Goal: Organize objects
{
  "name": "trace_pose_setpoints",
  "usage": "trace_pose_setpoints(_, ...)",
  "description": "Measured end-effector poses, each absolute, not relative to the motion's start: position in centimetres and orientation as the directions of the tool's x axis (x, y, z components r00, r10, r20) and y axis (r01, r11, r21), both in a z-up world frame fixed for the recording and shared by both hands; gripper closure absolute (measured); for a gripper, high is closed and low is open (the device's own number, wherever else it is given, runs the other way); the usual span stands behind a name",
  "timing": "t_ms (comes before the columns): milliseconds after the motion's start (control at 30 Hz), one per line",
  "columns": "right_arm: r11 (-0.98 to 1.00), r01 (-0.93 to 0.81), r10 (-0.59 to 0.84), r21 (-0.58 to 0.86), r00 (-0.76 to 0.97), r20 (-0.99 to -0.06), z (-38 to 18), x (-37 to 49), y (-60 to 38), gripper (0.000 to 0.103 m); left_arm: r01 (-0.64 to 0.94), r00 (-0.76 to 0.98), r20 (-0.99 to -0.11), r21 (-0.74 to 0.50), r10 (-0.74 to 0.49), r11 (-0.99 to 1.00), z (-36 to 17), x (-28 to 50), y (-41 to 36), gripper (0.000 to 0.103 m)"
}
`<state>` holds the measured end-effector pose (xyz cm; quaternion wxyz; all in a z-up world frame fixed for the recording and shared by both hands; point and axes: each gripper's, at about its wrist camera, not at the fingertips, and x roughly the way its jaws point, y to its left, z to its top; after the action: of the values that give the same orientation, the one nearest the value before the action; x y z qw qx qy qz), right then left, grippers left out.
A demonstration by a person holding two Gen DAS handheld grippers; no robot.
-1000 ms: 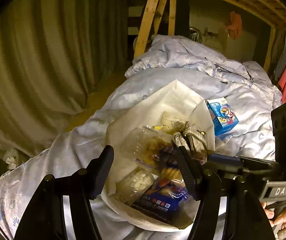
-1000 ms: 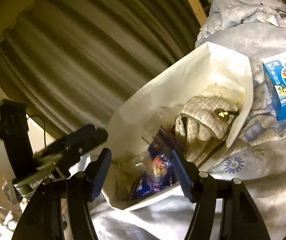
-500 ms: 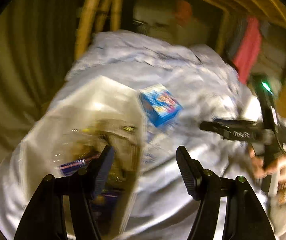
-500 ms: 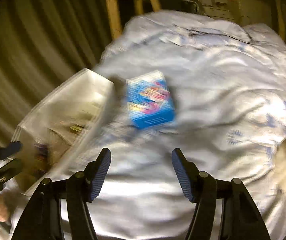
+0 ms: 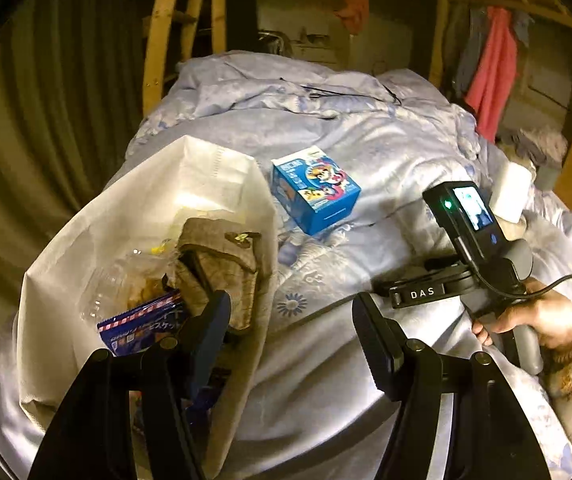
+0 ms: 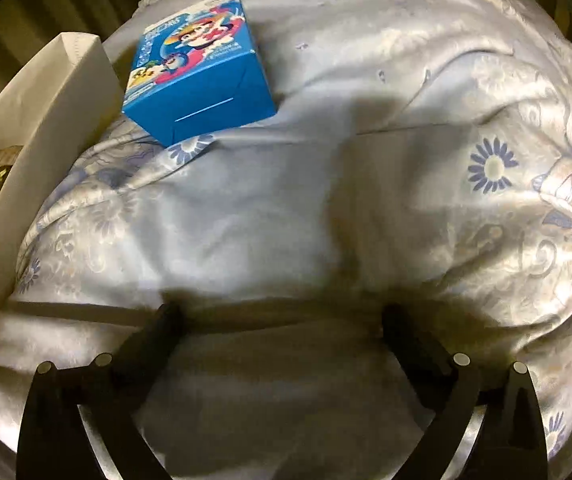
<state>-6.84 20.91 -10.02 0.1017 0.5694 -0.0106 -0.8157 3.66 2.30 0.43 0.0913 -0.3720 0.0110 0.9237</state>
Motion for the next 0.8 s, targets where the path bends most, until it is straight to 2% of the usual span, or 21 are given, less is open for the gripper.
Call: trace_pose_setpoints(800,-0.975,0.143,-0.207,0.168,-0.327,-0.922,-10.9,-5.7,22.6,0.000,-0.164,-0.674,-0.726,-0.026,0.132,-0.986,-0.5,3.2,1.8,0.040)
